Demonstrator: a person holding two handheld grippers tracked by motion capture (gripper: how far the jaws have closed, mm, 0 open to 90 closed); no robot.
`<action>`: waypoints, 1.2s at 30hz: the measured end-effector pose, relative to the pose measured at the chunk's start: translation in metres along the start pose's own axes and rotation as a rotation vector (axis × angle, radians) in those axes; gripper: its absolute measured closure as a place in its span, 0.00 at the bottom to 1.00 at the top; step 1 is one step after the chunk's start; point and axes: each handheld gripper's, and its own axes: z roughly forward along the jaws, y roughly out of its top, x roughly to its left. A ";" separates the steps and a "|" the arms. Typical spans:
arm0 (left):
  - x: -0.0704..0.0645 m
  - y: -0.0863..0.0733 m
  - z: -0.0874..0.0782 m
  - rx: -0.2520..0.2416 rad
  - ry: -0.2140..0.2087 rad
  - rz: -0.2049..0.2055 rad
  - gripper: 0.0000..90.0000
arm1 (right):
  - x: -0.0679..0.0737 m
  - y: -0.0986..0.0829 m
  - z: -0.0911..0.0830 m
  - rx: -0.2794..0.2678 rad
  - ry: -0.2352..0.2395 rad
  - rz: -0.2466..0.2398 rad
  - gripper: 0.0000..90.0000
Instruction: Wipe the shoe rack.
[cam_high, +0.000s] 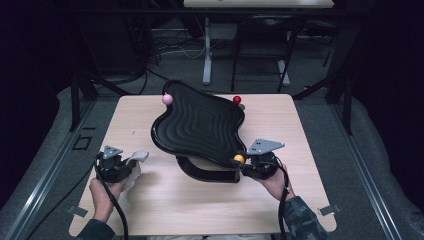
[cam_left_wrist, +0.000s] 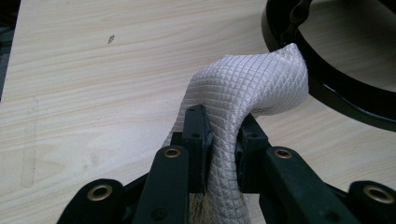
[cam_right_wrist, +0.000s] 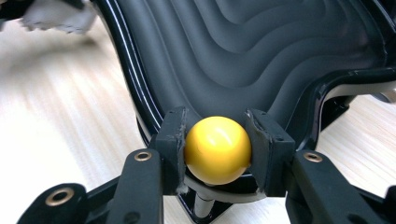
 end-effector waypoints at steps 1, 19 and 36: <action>0.000 0.000 0.000 -0.002 0.000 0.000 0.86 | -0.001 0.000 0.001 -0.006 0.015 -0.006 0.67; -0.007 -0.002 0.005 -0.023 -0.011 0.029 0.86 | 0.002 0.001 0.008 -0.020 -0.183 0.101 0.66; -0.032 0.002 0.043 -0.096 -0.098 0.043 0.88 | 0.003 0.004 0.014 -0.029 -0.141 0.102 0.66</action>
